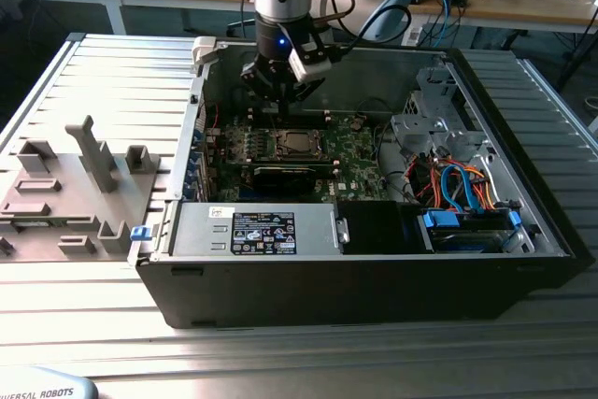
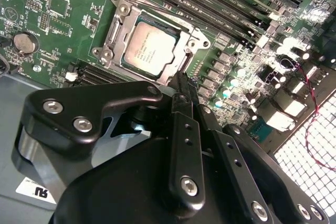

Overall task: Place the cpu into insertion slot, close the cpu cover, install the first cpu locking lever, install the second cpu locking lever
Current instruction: 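Install the first cpu locking lever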

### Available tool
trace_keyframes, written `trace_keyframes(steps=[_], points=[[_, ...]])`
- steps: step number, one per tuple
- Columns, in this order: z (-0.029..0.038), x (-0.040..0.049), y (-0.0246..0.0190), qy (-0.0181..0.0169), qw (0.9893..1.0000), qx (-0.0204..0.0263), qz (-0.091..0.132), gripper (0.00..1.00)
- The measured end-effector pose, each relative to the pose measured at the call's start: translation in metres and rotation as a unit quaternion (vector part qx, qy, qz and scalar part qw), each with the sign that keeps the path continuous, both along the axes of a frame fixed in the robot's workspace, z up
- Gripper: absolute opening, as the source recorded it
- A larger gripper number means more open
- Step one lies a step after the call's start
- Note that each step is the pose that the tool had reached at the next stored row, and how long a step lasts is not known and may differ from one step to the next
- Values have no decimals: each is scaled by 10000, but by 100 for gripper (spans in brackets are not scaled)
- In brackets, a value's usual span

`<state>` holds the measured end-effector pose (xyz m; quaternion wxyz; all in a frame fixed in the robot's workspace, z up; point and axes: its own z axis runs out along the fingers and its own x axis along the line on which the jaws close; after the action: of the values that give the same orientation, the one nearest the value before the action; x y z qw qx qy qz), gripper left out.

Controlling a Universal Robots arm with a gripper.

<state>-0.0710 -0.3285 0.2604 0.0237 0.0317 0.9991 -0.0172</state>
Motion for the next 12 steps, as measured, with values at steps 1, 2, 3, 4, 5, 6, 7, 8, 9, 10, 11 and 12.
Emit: trace_keyframes(steps=[1, 2, 3, 4, 5, 6, 7, 8, 9, 10, 11, 12], points=[[-1, -2, 0, 0, 10000, 0, 0, 11], [-2, -4, 0, 0, 10000, 1, 0, 11], [-4, -6, 1, 0, 10000, 0, 0, 11], [-6, -10, 3, 0, 10000, 0, -1, 11], [-7, -12, 4, 0, 10000, 0, 0, 11], [-8, -19, 5, 0, 10000, 1, 0, 11], [-10, -30, 5, -1, 10000, 1, 0, 11], [-11, -43, 5, 0, 10000, 1, 0, 11], [-12, -53, 6, -1, 10000, 1, 0, 11], [-13, -61, 6, -1, 10000, 1, 0, 11], [-13, -68, 5, 0, 10000, 0, 0, 11], [-14, -68, 5, 0, 10000, 0, 4, 11]])
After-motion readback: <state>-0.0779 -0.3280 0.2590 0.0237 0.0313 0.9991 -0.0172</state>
